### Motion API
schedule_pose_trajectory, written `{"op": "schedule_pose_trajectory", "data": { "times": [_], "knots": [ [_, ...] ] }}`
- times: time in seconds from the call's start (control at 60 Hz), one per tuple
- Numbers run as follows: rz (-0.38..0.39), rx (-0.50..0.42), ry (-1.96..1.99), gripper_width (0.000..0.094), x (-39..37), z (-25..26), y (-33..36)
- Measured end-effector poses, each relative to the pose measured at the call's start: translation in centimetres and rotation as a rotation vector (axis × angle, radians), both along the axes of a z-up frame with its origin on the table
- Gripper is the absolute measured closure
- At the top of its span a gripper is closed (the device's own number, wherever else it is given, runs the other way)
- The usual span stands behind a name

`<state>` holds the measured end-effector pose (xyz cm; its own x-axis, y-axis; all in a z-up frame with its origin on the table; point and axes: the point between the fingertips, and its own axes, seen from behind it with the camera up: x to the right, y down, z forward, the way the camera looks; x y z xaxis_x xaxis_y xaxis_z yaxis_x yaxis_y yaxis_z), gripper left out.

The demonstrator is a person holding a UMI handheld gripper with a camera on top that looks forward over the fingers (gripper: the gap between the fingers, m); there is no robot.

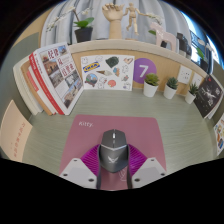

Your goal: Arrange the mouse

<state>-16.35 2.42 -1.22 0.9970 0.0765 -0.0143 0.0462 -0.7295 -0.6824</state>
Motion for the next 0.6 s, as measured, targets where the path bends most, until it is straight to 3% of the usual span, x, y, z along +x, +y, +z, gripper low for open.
{"op": "schedule_pose_trajectory", "data": {
  "times": [0.217,0.283,0.317,0.433,0.6],
  "knots": [
    [-0.019,-0.026,0.012,0.0410,0.2,0.0,0.0],
    [-0.001,-0.048,0.012,0.0178,0.0,-0.1,-0.4],
    [0.009,-0.055,0.005,0.0127,0.0,0.3,-0.6],
    [0.032,-0.035,-0.005,0.0122,0.2,4.1,-1.1],
    [0.023,0.041,0.007,0.0114,1.7,13.6,-2.2]
  ]
}}
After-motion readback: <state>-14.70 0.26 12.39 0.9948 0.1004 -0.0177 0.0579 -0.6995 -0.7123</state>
